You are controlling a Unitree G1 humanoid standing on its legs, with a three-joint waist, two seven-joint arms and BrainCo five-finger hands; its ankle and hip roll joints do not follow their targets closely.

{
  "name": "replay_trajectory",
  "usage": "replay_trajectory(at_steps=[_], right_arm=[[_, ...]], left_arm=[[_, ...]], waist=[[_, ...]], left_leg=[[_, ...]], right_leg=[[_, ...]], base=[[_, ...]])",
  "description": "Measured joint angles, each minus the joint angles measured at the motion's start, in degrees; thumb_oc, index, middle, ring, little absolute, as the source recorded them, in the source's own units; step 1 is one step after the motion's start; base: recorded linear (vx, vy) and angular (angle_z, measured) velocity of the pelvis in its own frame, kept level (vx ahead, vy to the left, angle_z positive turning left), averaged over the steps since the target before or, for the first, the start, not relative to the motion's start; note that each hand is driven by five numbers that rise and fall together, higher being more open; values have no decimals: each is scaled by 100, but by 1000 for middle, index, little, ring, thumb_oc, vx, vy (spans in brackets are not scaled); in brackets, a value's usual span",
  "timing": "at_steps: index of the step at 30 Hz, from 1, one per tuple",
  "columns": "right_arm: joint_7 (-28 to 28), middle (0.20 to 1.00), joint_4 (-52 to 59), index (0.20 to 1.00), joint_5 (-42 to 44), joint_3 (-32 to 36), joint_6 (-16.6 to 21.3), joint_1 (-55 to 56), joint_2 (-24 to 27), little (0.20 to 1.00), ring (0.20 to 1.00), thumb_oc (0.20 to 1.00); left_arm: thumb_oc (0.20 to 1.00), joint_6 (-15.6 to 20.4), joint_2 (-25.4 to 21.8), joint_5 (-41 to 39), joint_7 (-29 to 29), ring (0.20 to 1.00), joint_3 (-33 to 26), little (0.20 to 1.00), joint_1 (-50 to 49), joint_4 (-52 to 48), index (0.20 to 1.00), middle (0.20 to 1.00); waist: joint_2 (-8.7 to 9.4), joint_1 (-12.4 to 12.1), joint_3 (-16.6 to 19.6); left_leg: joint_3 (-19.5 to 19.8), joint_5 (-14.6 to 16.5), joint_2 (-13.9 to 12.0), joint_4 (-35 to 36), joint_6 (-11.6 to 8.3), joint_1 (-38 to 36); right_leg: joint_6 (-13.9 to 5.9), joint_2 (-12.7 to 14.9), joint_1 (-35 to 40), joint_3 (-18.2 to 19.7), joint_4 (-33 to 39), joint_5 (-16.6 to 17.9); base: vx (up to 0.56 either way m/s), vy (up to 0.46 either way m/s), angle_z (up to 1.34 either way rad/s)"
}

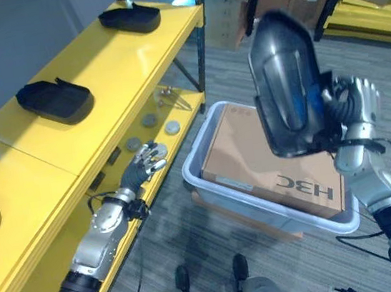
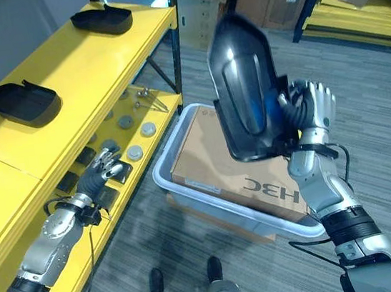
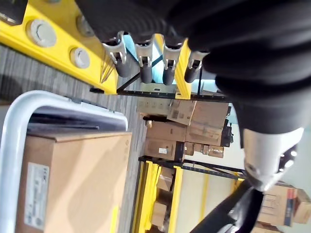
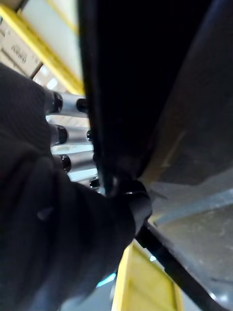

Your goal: Move parts from the plastic box to the shelf.

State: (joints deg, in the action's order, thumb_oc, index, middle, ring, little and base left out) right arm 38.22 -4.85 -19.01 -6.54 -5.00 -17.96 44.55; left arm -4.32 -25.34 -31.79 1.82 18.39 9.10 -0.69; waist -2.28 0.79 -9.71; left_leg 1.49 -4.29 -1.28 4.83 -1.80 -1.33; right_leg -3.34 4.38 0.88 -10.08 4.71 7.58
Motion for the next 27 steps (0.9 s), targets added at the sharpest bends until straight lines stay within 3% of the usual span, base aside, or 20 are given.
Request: replay_trajectory(at_steps=[7,11,27], right_arm=[[-20,200,282,200,-513,-549,298,-839,-1,200,200,200],[-77,200,395,200,-573,-911,301,-1057,-42,200,200,200],[-593,200,389,200,-606,-1415,353,-1063,-501,200,200,200]], left_arm=[[1000,-414,424,-1092,14,1000,497,1000,668,1,1000,1000],[1000,-447,632,-1189,34,1000,622,1000,1037,-51,1000,1000],[1000,-434,618,-1163,-50,1000,633,1000,1180,-122,1000,1000]], waist=[[113,34,228],[111,33,235],[116,-64,256]], left_leg=[[-34,6,11,1,13,-10],[-16,-6,8,1,57,-158],[6,1,12,1,55,-180]], right_leg=[[-4,18,1,22,-1,7],[10,16,161,6,0,11],[13,23,198,-25,0,-8]], base=[[-32,3,-1],[-17,-1,2],[-6,1,0]])
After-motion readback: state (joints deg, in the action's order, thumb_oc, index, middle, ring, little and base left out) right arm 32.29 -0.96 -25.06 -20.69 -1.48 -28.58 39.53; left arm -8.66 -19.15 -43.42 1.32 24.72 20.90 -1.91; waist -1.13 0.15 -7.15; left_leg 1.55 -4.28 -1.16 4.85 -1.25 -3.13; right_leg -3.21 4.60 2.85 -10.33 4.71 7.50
